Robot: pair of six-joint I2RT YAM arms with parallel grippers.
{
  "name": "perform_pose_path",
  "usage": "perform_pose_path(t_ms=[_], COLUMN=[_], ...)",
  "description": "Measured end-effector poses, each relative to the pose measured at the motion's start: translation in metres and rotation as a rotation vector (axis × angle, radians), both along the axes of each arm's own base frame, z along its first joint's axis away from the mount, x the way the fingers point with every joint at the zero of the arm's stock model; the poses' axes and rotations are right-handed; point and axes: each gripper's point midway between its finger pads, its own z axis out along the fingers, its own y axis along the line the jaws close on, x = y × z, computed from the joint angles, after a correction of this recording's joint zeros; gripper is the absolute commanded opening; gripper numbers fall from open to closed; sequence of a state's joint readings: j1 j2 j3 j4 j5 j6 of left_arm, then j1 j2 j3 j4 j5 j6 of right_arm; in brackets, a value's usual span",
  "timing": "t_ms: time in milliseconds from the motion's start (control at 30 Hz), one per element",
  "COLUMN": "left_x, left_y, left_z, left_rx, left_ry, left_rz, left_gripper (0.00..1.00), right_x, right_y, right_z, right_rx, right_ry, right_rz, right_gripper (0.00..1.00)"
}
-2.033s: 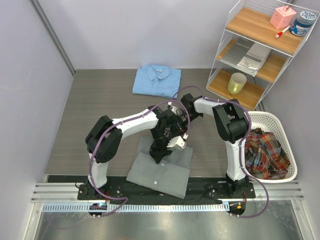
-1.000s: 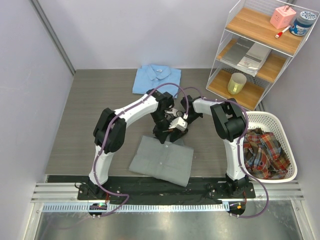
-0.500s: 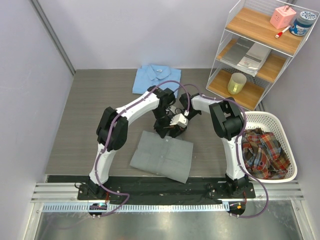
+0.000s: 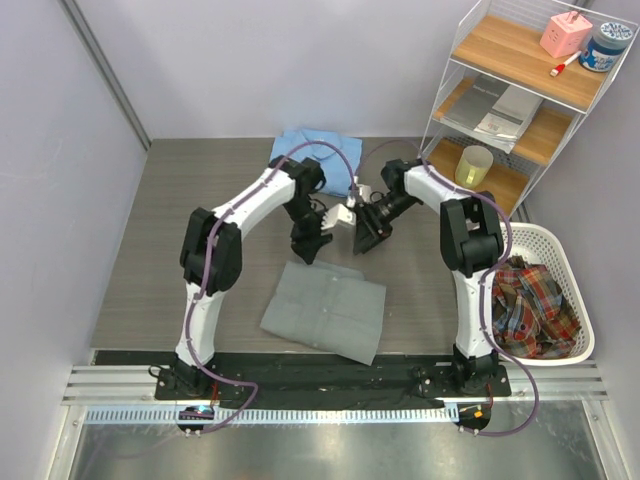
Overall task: Fold and stack the long sleeve shirts
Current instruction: Fold the shirt
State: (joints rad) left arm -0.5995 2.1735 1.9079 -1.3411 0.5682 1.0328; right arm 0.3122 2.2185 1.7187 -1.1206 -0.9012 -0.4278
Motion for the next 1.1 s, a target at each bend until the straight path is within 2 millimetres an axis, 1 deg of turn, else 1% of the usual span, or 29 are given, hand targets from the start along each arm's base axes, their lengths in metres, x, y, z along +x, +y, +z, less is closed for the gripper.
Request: perform_pose_path(t_ms=[100, 133, 233, 300, 400, 500, 633, 700, 833, 933, 1033, 1100], left_x=[0.022, 0.026, 0.040, 0.042, 0.040, 0.036, 0.029, 0.024, 0.017, 0.013, 0.008, 0.005], left_y=[0.019, 0.023, 0.042, 0.045, 0.040, 0.035, 0.032, 0.033, 0.034, 0.034, 0.035, 0.036], left_z=[0.006, 0.006, 0.007, 0.008, 0.006, -0.002, -0.012, -0.015, -0.019, -0.022, -0.025, -0.027], left_rx=[-0.033, -0.038, -0.051, -0.061, -0.073, -0.075, -0.074, -0.071, -0.073, -0.081, -0.080, -0.076], left_ry=[-0.002, 0.001, 0.011, 0.018, 0.037, 0.065, 0.106, 0.127, 0.153, 0.166, 0.185, 0.196], left_rz=[0.080, 0.098, 0.166, 0.182, 0.178, 0.169, 0.165, 0.165, 0.160, 0.152, 0.149, 0.149], left_gripper=[0.61, 0.61, 0.61, 0.62, 0.61, 0.61, 0.61, 0.59, 0.57, 0.54, 0.50, 0.37], right_x=[-0.002, -0.004, -0.022, -0.034, -0.048, -0.059, -0.066, -0.070, -0.079, -0.081, -0.084, -0.086], right_y=[-0.020, -0.024, -0.029, -0.030, -0.032, -0.034, -0.036, -0.037, -0.037, -0.036, -0.034, -0.034], right_z=[0.008, 0.010, 0.015, 0.013, 0.004, -0.003, -0.008, -0.010, -0.012, -0.012, -0.010, -0.009], right_rx=[-0.018, -0.022, -0.030, -0.038, -0.057, -0.068, -0.070, -0.070, -0.070, -0.067, -0.061, -0.059], right_ry=[-0.006, -0.008, 0.002, 0.016, 0.047, 0.074, 0.083, 0.087, 0.099, 0.101, 0.096, 0.093], right_rz=[-0.006, -0.005, 0.016, 0.033, 0.050, 0.062, 0.075, 0.083, 0.097, 0.103, 0.110, 0.115], right_gripper=[0.66, 0.66, 0.65, 0.64, 0.64, 0.63, 0.59, 0.56, 0.52, 0.49, 0.43, 0.34])
